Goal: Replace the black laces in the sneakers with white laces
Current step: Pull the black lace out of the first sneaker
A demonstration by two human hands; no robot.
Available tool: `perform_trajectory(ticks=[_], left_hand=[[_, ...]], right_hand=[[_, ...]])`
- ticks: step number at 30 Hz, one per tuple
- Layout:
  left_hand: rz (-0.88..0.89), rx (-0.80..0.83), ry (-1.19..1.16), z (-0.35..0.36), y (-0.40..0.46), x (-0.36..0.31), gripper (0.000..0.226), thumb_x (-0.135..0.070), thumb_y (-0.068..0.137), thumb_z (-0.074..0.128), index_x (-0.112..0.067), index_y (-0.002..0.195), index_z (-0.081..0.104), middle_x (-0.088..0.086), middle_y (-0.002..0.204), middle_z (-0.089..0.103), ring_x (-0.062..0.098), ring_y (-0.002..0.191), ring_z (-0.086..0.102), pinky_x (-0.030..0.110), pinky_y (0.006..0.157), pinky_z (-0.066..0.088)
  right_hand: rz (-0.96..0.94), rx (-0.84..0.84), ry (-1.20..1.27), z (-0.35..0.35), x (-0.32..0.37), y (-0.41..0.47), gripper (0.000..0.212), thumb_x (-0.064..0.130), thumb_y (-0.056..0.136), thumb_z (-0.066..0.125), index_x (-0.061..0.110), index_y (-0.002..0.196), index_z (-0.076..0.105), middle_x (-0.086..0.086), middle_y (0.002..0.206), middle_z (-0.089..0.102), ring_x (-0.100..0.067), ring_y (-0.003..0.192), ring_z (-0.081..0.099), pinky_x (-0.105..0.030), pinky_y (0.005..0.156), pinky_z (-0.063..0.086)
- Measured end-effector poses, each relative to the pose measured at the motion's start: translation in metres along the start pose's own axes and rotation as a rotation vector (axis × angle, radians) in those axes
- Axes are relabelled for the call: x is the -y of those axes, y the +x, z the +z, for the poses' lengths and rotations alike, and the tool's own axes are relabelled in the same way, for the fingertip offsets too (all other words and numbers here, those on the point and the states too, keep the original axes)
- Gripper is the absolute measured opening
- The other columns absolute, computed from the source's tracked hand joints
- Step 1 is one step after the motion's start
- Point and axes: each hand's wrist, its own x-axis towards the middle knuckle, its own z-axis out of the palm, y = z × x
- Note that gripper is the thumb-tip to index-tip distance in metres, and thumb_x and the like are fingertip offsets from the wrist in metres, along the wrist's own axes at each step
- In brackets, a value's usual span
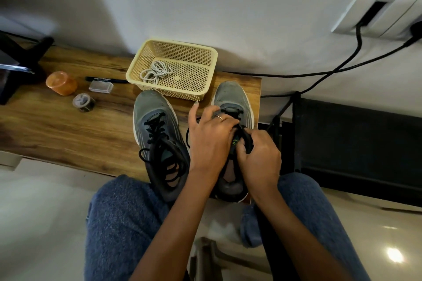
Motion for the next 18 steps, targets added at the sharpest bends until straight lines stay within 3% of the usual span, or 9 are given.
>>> perform_trajectory(ticks=[5,10,13,14,16,18], left_hand=[[-0.032,-0.064,-0.002,0.002,0.001,-0.002,0.001,-0.021,0.081,0.074,-0.021,0.080,0.074,-0.006,0.078,0.070,0.017,0.095,0.062,0.049,0.112,0.015],[-0.113,-0.057,-0.009,0.006,-0.003,-0.010,0.011,-0.022,0.090,0.058,-0.017,0.088,0.067,-0.002,0.083,0.065,0.019,0.088,0.063,0.059,0.115,0.012],[-0.265,-0.169,-0.204,0.001,0.001,-0.011,0.012,-0.019,0.095,0.052,-0.015,0.092,0.063,-0.003,0.087,0.063,0.017,0.085,0.060,0.052,0.117,0.014],[-0.349,-0.221,-0.294,-0.004,0.003,-0.009,0.011,-0.017,0.097,0.052,-0.014,0.094,0.062,-0.004,0.089,0.061,0.015,0.084,0.057,0.048,0.116,0.021],[-0.533,-0.344,-0.470,-0.012,0.007,-0.004,0.011,-0.016,0.098,0.051,-0.013,0.100,0.061,-0.003,0.093,0.059,0.013,0.085,0.054,0.035,0.097,0.043],[-0.698,-0.427,-0.612,-0.015,0.009,0.002,0.012,-0.017,0.099,0.050,-0.012,0.103,0.060,0.002,0.094,0.061,0.015,0.083,0.055,0.034,0.082,0.048]], right_hand=[[0.007,-0.001,0.000,0.000,0.000,-0.001,0.021,0.006,0.081,0.065,0.003,0.101,0.067,-0.012,0.094,0.065,-0.031,0.086,0.062,-0.031,0.070,0.044],[0.019,-0.015,0.016,0.000,0.001,-0.002,0.020,0.005,0.082,0.064,0.004,0.101,0.066,-0.011,0.094,0.066,-0.029,0.087,0.063,-0.030,0.071,0.043],[0.021,-0.018,0.022,0.000,0.002,-0.002,0.020,0.005,0.082,0.064,0.003,0.101,0.066,-0.011,0.094,0.065,-0.030,0.087,0.062,-0.033,0.070,0.047],[0.025,-0.017,0.021,0.000,0.002,-0.002,0.021,0.005,0.081,0.064,0.003,0.102,0.066,-0.012,0.094,0.065,-0.031,0.087,0.062,-0.033,0.070,0.047],[0.034,-0.017,0.024,0.000,0.002,-0.002,0.021,0.005,0.081,0.064,0.004,0.102,0.066,-0.012,0.094,0.065,-0.030,0.088,0.062,-0.034,0.070,0.048],[0.019,-0.014,0.023,0.000,0.002,-0.002,0.021,0.006,0.081,0.064,0.004,0.102,0.066,-0.011,0.093,0.064,-0.030,0.087,0.062,-0.034,0.069,0.048]])
